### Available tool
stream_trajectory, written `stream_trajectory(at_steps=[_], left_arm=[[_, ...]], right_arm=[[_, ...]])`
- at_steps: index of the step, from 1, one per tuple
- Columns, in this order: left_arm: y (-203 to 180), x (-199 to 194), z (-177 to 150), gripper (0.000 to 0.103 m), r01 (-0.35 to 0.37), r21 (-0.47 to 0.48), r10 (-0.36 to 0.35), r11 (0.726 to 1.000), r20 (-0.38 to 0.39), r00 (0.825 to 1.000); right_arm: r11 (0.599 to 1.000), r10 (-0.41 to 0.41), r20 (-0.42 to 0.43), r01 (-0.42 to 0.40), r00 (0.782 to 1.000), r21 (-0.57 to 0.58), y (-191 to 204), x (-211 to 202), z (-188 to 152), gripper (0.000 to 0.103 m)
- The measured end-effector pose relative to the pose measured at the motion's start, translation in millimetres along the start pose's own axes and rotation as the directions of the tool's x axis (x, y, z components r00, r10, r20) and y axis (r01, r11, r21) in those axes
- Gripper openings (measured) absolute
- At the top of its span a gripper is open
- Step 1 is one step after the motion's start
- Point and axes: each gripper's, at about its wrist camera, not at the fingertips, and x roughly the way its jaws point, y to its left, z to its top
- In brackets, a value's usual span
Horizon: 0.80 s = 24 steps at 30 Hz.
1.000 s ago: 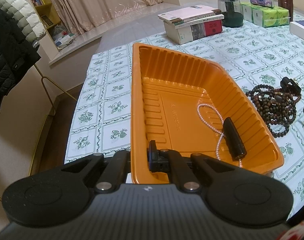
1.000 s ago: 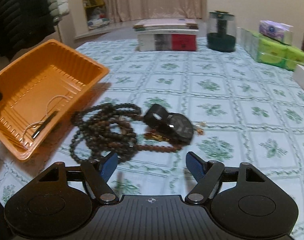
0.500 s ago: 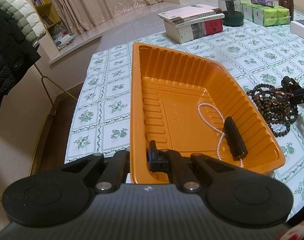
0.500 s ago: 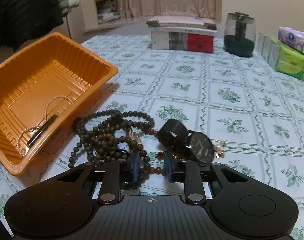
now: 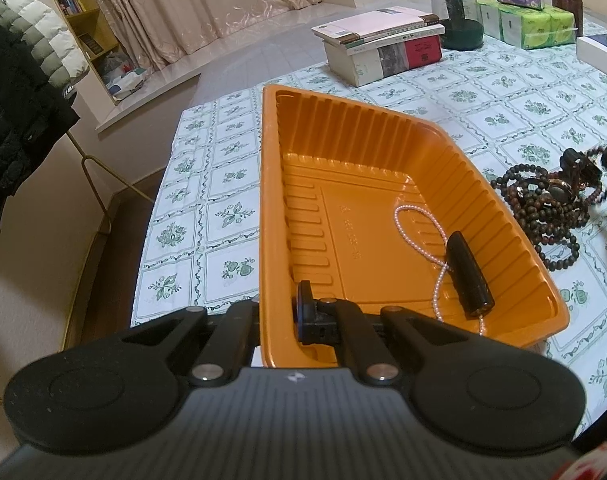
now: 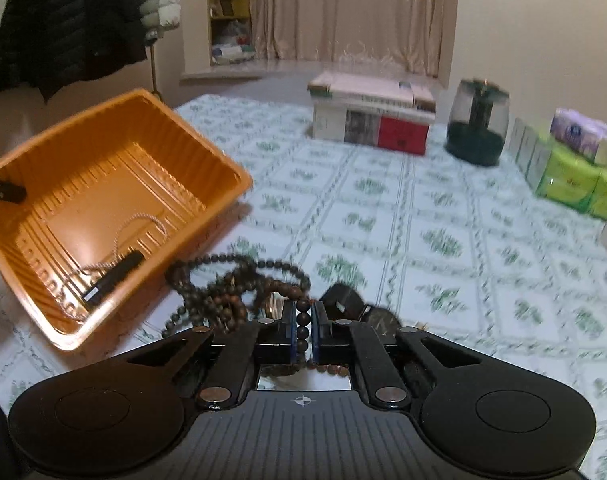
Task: Organize jewelry
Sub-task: 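Grasp a dark bead bracelet with the right gripper and lift it, then drop the bead bracelet into the tray beside the black case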
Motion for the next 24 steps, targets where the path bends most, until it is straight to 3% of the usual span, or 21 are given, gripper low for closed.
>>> stream_trajectory(at_steps=[6,13,19,24], left_arm=[[-0.4,0.6,0.3,0.003,0.000,0.004,0.000,1.000,0.000,1.000],[-0.4,1.2,0.9,0.003,0.002,0.014,-0.002,1.000,0.002,1.000],[0.8,0.8,0.1,0.003,0.006,0.014,-0.006,1.000,0.002,1.000],[1.5,0.5,-0.9,0.003,0.009,0.014,-0.009,1.000,0.004,1.000]], right_arm=[[0.998,0.015,0.035,-0.013,0.999,-0.053,7.1,-16.8,24.1,0.006],[0.984,0.149,0.051,-0.143,0.988,-0.108,41.2,-14.7,54.8,0.006],[0.944,0.292,0.025,-0.284,0.956,-0.169,88.6,1.7,71.8,0.006],[0.907,0.364,-0.029,-0.361,0.931,-0.215,120.9,20.8,73.5,0.006]])
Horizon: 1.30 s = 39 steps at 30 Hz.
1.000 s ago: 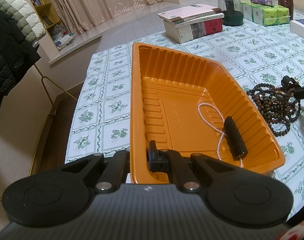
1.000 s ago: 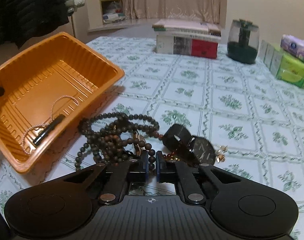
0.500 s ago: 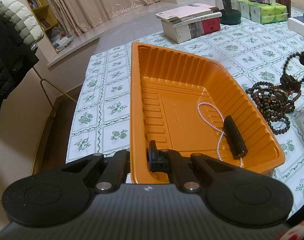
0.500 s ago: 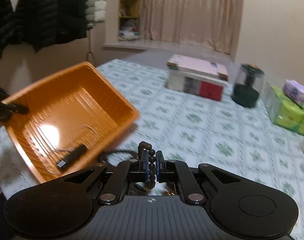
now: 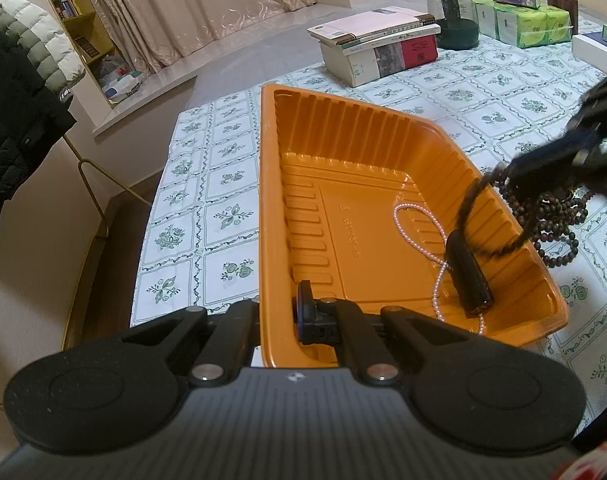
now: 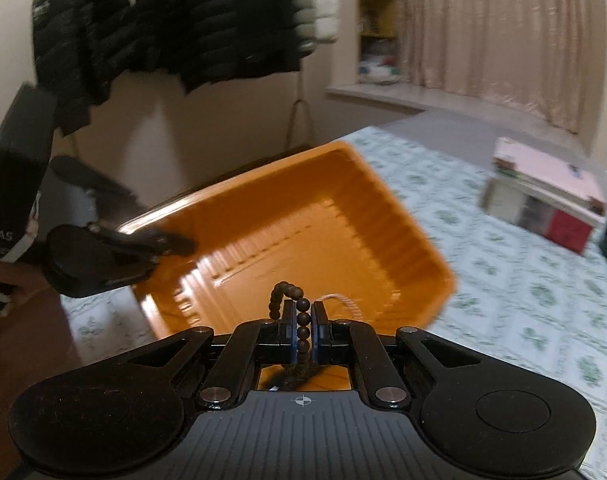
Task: Organize jewelry
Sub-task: 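Drop the bead bracelet into the tray beside the black case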
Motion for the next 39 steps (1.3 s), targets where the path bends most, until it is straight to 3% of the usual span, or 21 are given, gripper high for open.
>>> stream_trajectory(at_steps=[9,18,20,22,25,30,39], left_arm=[[0.4,-0.2,-0.4,0.003,0.005,-0.003,-0.005,1.000,0.002,1.000],[1.4,-0.2,-1.8,0.003,0.008,-0.008,-0.008,1.000,0.001,1.000],[1.4,-0.2,-1.8,0.003,0.008,-0.008,-0.008,1.000,0.002,1.000],[1.8,-0.1,-2.0,0.003,0.007,-0.008,-0.007,1.000,0.002,1.000],[2.2,0.1,-2.2,0.003,0.007,-0.010,-0.007,1.000,0.001,1.000],[1.9,0.5,-2.5,0.003,0.005,-0.008,-0.005,1.000,0.001,1.000],[1.6,-0.2,-2.4,0.003,0.002,-0.010,-0.002,1.000,0.000,1.000]], right_arm=[[0.999,0.032,-0.087,-0.030,0.996,0.015,8.4,39.2,-16.3,0.006],[0.998,0.005,-0.099,0.001,0.995,0.067,-2.3,46.0,-19.7,0.007],[0.996,-0.015,-0.098,0.024,0.995,0.090,-6.7,45.8,-20.7,0.018],[0.993,-0.029,-0.083,0.038,0.996,0.109,-11.0,40.7,-23.2,0.054],[0.987,-0.048,-0.056,0.056,0.997,0.150,-19.6,26.9,-31.7,0.054],[0.969,-0.145,-0.059,0.154,0.988,0.195,-33.7,1.8,-58.5,0.054],[0.886,-0.300,-0.105,0.318,0.948,0.339,-70.1,-47.8,-109.6,0.054]])
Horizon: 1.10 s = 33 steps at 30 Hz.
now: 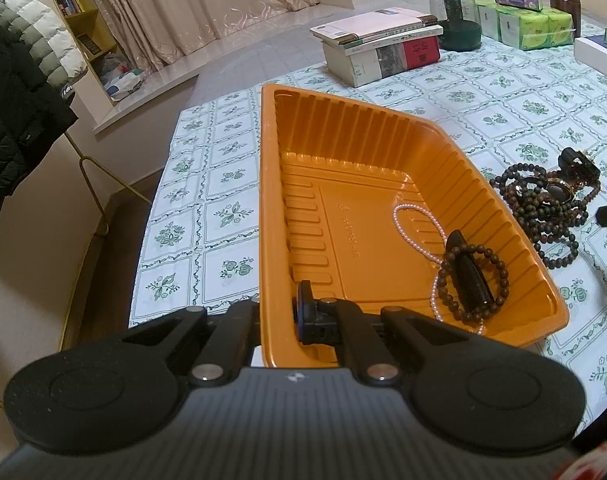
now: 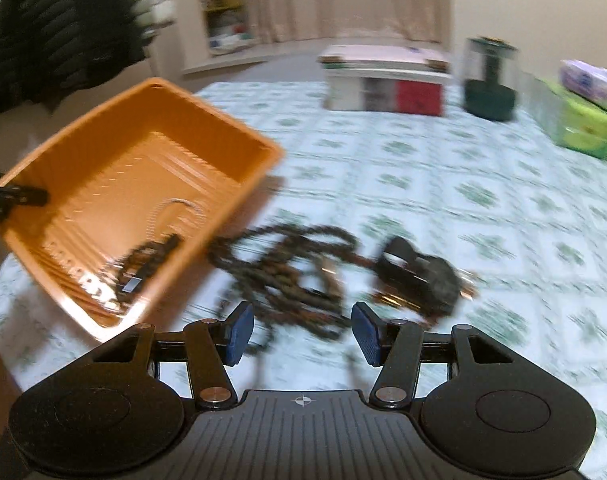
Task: Organize jewelry
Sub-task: 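Drop the bead bracelet into the tray beside the black case, then grasp the black wristwatch with the right gripper and lift it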
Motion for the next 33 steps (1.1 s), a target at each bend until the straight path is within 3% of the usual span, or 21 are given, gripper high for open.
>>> stream_trajectory(at_steps=[10,20,24,33], left_arm=[[0.3,0.2,-0.1,0.003,0.001,0.000,-0.001,1.000,-0.002,1.000],[-0.3,-0.3,0.3,0.003,-0.002,0.002,0.002,1.000,-0.008,1.000],[-1.8,0.3,1.0,0.003,-0.007,0.008,0.007,1.000,-0.013,1.000],[-2.6,0.3,3.8,0.003,-0.011,0.013,0.012,1.000,-0.018,1.000]], right_arm=[[0.991,-0.122,0.020,0.120,0.992,0.056,-34.7,-12.2,-11.2,0.054],[0.980,-0.162,-0.010,0.160,0.987,-0.116,-52.6,20.0,5.6,0.054],[0.971,-0.140,-0.037,0.130,0.990,-0.199,-62.4,35.6,12.2,0.054],[0.946,-0.011,-0.127,-0.031,0.992,-0.323,-76.1,58.9,24.7,0.054]])
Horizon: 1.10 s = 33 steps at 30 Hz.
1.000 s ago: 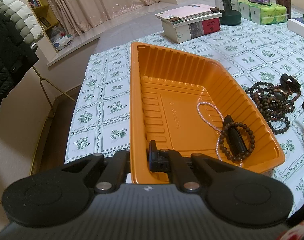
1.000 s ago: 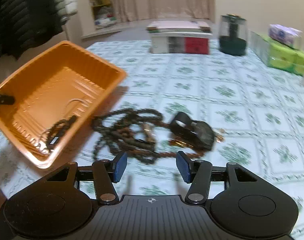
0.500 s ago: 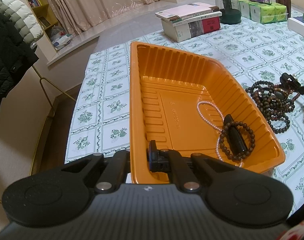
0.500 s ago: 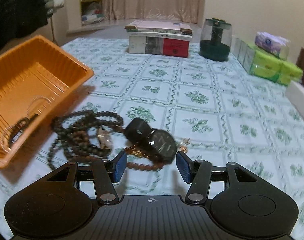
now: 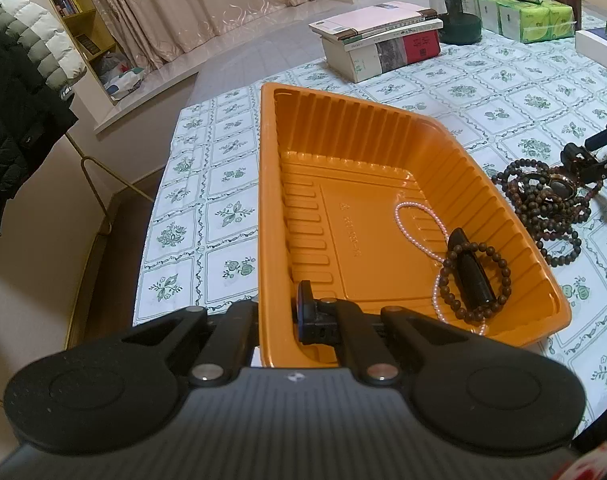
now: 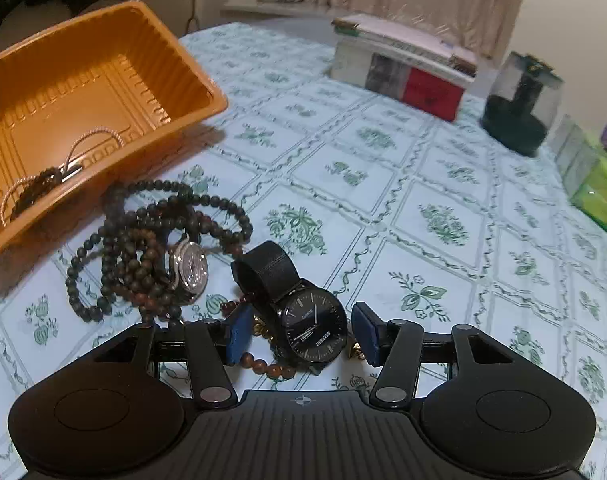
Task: Organize jewelry
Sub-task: 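Grasp the black wristwatch with the right gripper and lift it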
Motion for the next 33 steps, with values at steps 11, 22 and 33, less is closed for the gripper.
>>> stream_trajectory(at_steps=[11,22,33], left_arm=[[-0.8,-0.5,1.1,0.003,-0.003,0.004,0.003,1.000,-0.002,1.000],[-1.0,-2.1,0.7,0.003,-0.002,0.005,0.002,1.000,0.000,1.000],[-3.9,-3.0,1.6,0.003,-0.007,0.006,0.007,1.000,-0.001,1.000]], right_arm=[[0.999,0.021,-0.022,-0.020,1.000,0.046,-7.6,-10.0,-5.7,0.040],[0.916,-0.269,-0.046,0.270,0.962,0.296,-0.1,-59.2,-36.2,0.040],[0.948,-0.155,-0.033,0.158,0.987,0.276,7.3,-77.0,-75.3,0.046]])
